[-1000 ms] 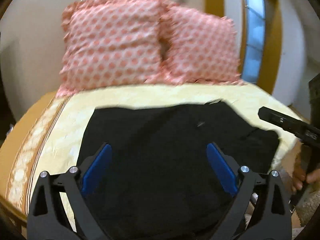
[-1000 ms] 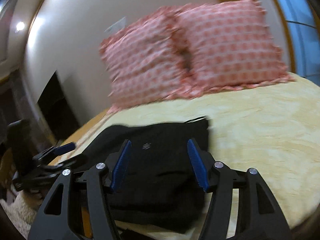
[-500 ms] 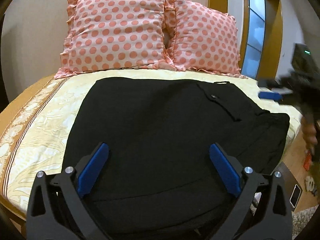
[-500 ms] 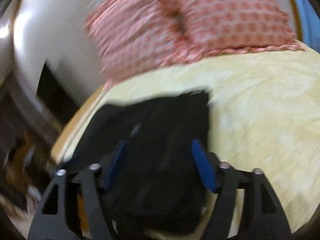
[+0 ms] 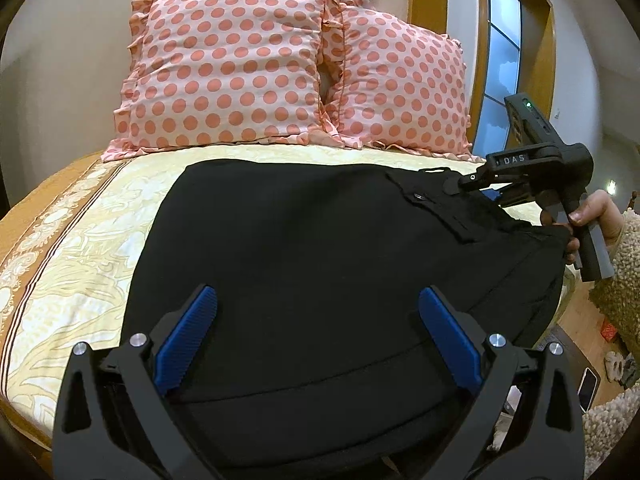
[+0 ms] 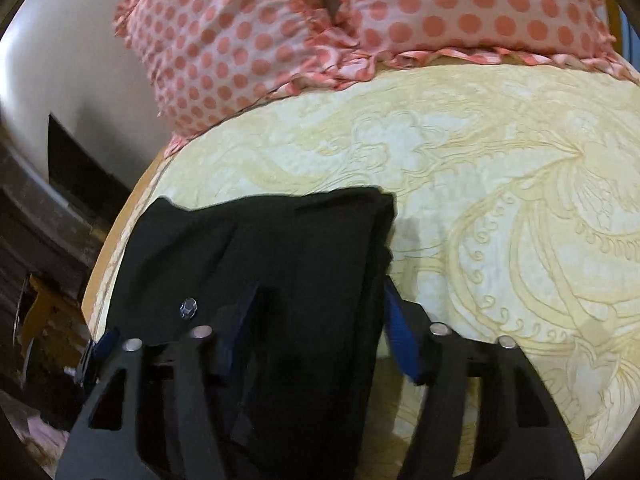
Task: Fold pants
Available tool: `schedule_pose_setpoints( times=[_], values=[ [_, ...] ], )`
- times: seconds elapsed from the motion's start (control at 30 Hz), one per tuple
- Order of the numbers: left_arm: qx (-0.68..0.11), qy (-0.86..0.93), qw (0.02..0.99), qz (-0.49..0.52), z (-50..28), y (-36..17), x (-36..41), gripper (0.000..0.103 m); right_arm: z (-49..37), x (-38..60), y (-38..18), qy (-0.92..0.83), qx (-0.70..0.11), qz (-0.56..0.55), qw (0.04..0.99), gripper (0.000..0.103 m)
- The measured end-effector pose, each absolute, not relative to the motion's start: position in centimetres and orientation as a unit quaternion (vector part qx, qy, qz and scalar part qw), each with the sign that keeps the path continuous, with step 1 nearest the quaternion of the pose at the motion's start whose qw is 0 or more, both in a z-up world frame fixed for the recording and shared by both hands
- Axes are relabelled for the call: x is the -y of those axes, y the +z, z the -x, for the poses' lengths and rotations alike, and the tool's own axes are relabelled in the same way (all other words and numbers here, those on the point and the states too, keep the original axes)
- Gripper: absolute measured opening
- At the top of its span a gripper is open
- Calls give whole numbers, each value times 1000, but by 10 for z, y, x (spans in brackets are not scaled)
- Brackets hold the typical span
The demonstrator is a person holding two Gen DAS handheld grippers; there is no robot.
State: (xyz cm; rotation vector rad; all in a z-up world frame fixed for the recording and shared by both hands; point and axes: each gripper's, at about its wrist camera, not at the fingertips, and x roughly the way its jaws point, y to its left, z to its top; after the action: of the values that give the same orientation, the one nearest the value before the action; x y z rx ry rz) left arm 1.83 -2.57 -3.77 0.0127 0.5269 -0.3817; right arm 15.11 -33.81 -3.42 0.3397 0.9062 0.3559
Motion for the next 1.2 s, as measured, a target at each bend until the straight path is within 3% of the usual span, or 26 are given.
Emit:
schedule_pose_setpoints(
  times=[0.23, 0.3, 0.37, 0.43, 0.57, 0.77, 0.93, 1.0, 1.1, 1.2],
  values=[
    [-259, -187, 948, -5, -19, -39, 27, 101, -157, 340, -37, 180, -427, -159, 872, 55],
    [-259, -188, 948, -7, -19, -38, 26, 101, -155, 338, -36, 182, -418, -148, 877, 47],
    [-262, -188, 947, -7, -20, -38, 26, 101, -149, 334, -30, 190, -401, -134, 886, 26],
    [-271, -189, 944, -3, -23, -36, 26, 101, -141, 327, -20, 197, -379, -110, 897, 22],
    [-289, -208, 933, 55, -35, -12, 3, 101, -123, 312, -2, 230, -336, -70, 911, 21],
    [-291, -170, 933, 124, -81, 25, -48, 100, -129, 316, -10, 217, -348, -77, 909, 21],
    [-395, -165, 892, 142, -152, 17, -57, 81, -129, 320, -14, 214, -351, -91, 907, 21],
    [-447, -172, 865, 148, -178, 3, -54, 68, -128, 320, -14, 213, -351, -93, 907, 21],
    [-492, -174, 836, 170, -199, -16, -54, 60, -128, 321, -15, 213, -352, -96, 907, 21],
    [-489, -175, 838, 168, -201, -14, -54, 56, -130, 323, -18, 212, -355, -99, 905, 21]
  ],
)
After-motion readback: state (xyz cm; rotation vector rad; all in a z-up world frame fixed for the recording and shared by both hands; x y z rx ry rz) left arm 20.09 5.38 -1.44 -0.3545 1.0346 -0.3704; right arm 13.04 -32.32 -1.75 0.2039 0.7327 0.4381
